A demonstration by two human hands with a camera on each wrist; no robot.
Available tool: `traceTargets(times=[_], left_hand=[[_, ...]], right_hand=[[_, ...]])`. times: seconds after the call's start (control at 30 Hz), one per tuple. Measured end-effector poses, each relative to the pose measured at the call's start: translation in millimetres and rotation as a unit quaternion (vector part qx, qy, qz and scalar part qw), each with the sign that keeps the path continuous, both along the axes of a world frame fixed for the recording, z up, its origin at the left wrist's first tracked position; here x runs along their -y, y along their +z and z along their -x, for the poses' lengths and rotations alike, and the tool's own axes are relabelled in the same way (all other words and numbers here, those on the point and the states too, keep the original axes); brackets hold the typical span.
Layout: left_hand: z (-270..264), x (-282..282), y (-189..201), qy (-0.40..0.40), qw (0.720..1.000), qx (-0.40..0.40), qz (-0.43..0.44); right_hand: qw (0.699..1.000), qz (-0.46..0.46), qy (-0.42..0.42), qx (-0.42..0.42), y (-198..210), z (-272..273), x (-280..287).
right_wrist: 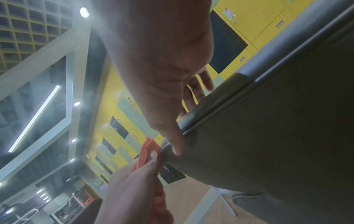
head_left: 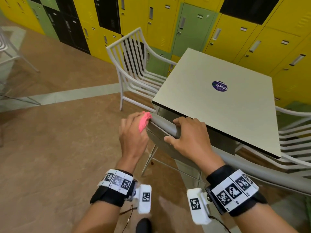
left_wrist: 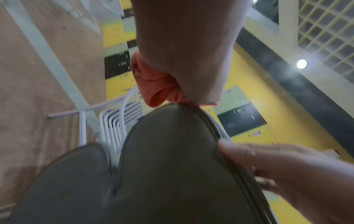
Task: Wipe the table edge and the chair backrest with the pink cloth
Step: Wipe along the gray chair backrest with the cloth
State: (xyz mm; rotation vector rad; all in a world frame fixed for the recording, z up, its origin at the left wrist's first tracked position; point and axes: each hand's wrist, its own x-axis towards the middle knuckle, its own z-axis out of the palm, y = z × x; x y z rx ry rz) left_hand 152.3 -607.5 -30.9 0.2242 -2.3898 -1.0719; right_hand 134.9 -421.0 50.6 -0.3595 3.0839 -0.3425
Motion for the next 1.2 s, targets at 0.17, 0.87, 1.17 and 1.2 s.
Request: traceTargets(times=[0.17,0.87,1.17,1.2], left_hand=[[-20.7,-33.8,-6.7,0.019,0.999,-0.016,-0.029],[-75.2,-111.4,1.0,-0.114,0.972,-0.045,0.198],[-85.4,-140.1,9.2,-0.132,0.97,-0.039,0.199],[-85.2,-139.5,9.7,-0.134,0.969,-0.038,0.202]], right_hand=[[1.0,-0.01,-0.024,0.016,11.3,-19.0,-35.1],[0.989,0.046,-0.07,-0.123,-21.4,-61.6,-77.1],[0.987,0.089,-0.05,-0.123,-17.2,-75.3,-103.4],[0.987,0.084,-0.059,-0.121,-14.1,-79.4,-111.6]])
